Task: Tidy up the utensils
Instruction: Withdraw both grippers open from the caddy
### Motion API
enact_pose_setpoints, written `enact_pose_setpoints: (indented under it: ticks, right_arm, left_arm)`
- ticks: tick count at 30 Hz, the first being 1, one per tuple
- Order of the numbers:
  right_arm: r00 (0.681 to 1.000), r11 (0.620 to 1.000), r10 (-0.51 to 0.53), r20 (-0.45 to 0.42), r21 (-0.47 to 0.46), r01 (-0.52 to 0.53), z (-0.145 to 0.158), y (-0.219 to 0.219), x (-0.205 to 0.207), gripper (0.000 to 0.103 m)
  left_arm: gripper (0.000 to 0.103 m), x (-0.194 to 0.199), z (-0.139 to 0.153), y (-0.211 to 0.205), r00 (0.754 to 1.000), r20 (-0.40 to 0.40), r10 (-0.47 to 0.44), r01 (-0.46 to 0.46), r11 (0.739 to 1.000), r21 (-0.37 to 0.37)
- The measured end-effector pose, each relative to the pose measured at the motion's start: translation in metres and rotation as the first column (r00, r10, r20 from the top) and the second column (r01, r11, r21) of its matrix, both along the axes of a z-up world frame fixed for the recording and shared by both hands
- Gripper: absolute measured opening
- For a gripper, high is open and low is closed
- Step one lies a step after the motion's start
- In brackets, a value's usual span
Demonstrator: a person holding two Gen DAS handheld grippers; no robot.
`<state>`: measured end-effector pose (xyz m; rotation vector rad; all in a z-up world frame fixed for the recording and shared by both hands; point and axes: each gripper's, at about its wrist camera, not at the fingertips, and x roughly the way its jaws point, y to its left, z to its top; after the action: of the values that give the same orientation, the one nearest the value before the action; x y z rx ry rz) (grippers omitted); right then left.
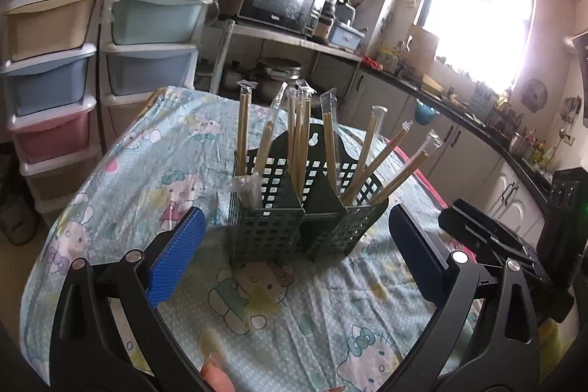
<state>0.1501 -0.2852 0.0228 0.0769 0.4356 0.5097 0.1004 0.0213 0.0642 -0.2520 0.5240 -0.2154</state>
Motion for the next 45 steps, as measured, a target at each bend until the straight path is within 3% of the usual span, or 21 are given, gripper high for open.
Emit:
enact_pose_setpoints:
  ticks: [10,21,33,45]
  right_arm:
    - [1.0,1.0,0.004,0.003,-0.008,-0.004,-0.018,-0.003,-0.015,0.094]
    - [0.998,0.998,-0.064,0.022,-0.008,0.064,-0.035,-0.011,-0.023,0.096]
    - [0.978,0.99,-0.137,0.159,-0.003,0.139,-0.053,-0.013,-0.045,0.096]
    - [0.958,0.98,-0.188,0.216,-0.02,0.197,-0.067,-0.008,-0.057,0.096]
  left_arm:
    - [0.092,-0.012,-0.02,-0.013,1.0,0.024,-0.012,0.012,1.0,0.024]
    - [0.092,-0.017,-0.044,-0.032,0.998,0.058,-0.024,0.021,0.998,0.053]
    - [0.092,-0.029,-0.055,-0.039,0.989,0.147,-0.007,-0.007,0.995,0.095]
    - [0.092,-0.032,-0.064,-0.035,0.98,0.196,0.033,-0.054,0.993,0.101]
